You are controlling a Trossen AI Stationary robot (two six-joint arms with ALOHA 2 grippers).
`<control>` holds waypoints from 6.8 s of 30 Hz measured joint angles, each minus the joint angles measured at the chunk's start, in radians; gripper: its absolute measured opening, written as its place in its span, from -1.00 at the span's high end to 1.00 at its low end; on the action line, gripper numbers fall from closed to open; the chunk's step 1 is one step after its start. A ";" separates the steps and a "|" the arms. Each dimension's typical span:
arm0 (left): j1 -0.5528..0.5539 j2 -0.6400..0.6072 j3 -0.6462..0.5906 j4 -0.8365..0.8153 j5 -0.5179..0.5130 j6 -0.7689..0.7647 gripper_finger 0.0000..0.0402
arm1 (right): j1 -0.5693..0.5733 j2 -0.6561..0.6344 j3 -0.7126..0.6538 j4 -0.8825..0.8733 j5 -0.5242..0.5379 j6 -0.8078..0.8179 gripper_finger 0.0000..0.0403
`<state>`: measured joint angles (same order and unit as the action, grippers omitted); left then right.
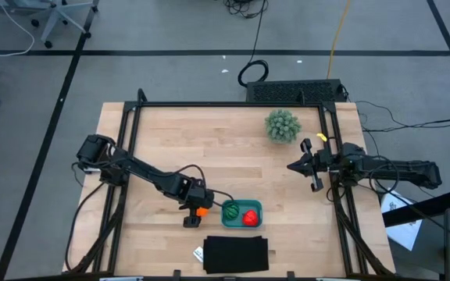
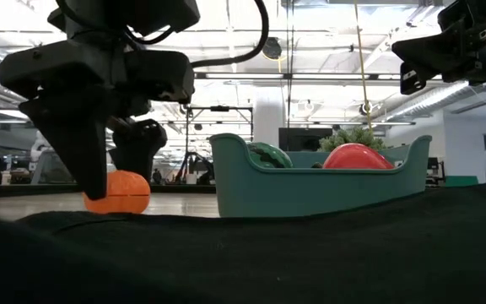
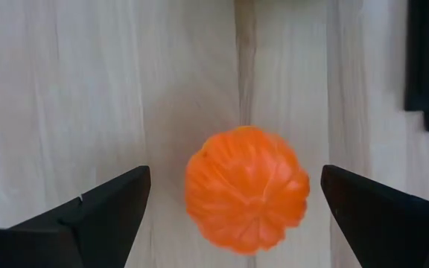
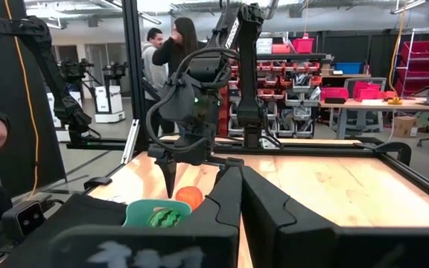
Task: Pick and placing Produce into tupperware
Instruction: Put the orange toy into the green bin
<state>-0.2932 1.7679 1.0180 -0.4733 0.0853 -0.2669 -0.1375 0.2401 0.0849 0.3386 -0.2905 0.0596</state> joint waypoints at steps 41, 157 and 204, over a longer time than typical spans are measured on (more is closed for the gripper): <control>-0.043 0.053 0.003 0.015 -0.105 0.052 -0.95 | 0.000 0.003 -0.001 -0.002 0.000 -0.015 1.00; 0.077 -0.052 0.301 0.373 -0.051 0.390 -0.19 | 0.000 0.004 0.000 -0.007 0.001 -0.027 1.00; 0.023 0.231 0.296 0.418 -0.006 0.397 -0.23 | 0.000 0.023 0.000 -0.007 0.001 -0.046 1.00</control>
<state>-0.2699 1.9987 1.3143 -0.0552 0.0795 0.1300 -0.1375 0.2630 0.0849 0.3313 -0.2897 0.0139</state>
